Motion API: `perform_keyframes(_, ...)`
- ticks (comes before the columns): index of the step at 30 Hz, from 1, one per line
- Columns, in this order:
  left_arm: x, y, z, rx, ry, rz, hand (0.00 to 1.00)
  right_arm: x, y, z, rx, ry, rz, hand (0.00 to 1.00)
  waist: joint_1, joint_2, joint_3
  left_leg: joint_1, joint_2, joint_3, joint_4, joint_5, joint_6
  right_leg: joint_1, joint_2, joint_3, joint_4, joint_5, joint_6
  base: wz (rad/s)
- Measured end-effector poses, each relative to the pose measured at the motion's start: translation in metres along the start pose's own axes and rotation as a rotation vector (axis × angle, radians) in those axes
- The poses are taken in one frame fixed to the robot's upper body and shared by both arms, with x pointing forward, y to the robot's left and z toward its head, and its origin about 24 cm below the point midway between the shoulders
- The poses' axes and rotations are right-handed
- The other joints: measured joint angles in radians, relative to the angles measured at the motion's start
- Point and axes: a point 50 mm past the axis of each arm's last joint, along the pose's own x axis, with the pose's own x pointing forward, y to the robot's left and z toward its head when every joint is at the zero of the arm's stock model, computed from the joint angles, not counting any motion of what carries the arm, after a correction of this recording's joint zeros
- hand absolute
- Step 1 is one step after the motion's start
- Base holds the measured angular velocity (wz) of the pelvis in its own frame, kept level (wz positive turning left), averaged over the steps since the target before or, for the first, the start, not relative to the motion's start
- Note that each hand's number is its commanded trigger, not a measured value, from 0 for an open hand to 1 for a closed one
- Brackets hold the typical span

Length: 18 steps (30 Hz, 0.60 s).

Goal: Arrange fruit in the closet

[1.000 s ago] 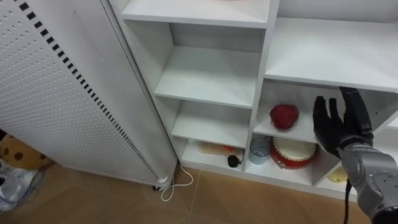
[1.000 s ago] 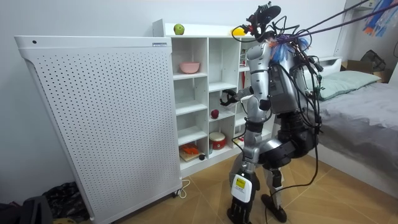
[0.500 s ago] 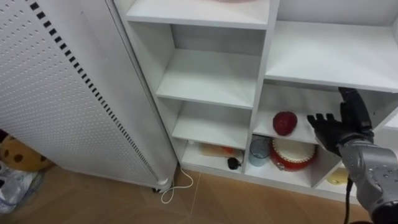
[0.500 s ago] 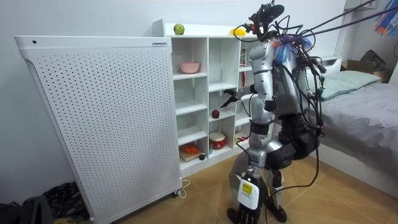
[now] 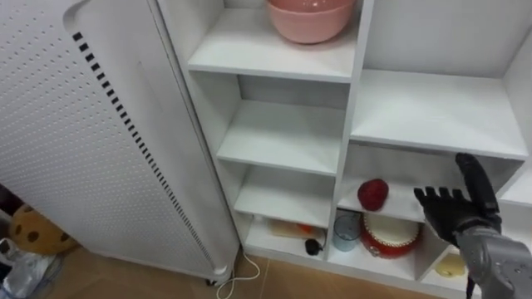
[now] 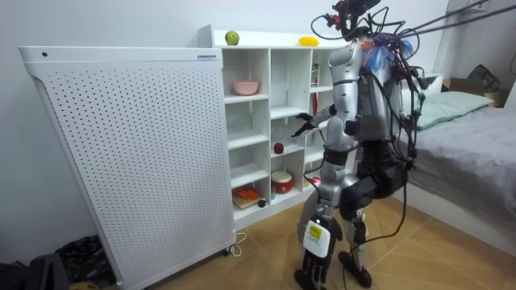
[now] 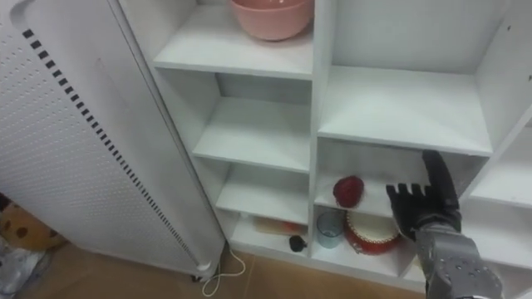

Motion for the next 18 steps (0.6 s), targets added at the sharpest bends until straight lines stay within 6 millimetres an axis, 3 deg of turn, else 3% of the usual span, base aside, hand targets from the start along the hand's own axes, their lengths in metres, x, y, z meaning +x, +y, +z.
perform_keyframes(5, 0.000, 0.001, 0.002, -0.017, -0.001, -0.010, 0.00, -0.005, -0.046, 0.014, -0.068, -0.006, -0.064, 0.00, -0.014, -0.003, 0.0002, 0.099, 0.017, 0.015, -0.080, 0.001, 0.000, 0.101, 0.029, 0.007, -0.109, 0.027, 0.010, -0.12)
perform_keyframes(8, 0.001, 0.007, 0.008, -0.099, -0.012, -0.010, 0.00, -0.017, -0.094, 0.029, -0.159, -0.016, -0.163, 0.00, -0.027, -0.002, -0.0003, 0.174, 0.021, 0.014, -0.142, 0.003, -0.001, 0.186, 0.047, 0.005, -0.196, 0.047, 0.015, -0.02)
perform_keyframes(12, 0.002, 0.015, 0.012, -0.154, -0.028, -0.006, 0.00, -0.036, -0.143, 0.043, -0.296, 0.003, -0.278, 0.00, -0.051, -0.006, -0.0029, 0.266, 0.018, 0.023, -0.220, 0.012, -0.001, 0.274, 0.052, 0.000, -0.286, 0.074, 0.021, -0.03)
perform_keyframes(14, 0.002, 0.021, 0.013, -0.162, -0.035, 0.009, 0.00, -0.051, -0.173, 0.049, -0.429, 0.043, -0.353, 0.00, -0.062, -0.010, -0.0094, 0.324, 0.012, 0.025, -0.269, 0.018, -0.002, 0.335, 0.054, -0.005, -0.339, 0.084, 0.026, 0.00)
perform_keyframes(16, 0.002, 0.029, 0.013, -0.169, -0.048, 0.025, 0.00, -0.079, -0.215, 0.059, -0.577, 0.127, -0.492, 0.00, -0.085, -0.017, -0.0210, 0.402, 0.007, 0.024, -0.331, 0.029, -0.004, 0.420, 0.058, -0.018, -0.414, 0.100, 0.032, 0.06)
perform_keyframes(18, 0.002, 0.033, 0.014, -0.187, -0.062, 0.027, 0.00, -0.101, -0.242, 0.067, -0.682, 0.184, -0.577, 0.00, -0.095, -0.022, -0.0318, 0.449, 0.005, 0.025, -0.365, 0.032, -0.004, 0.478, 0.061, -0.033, -0.458, 0.109, 0.037, 0.10)
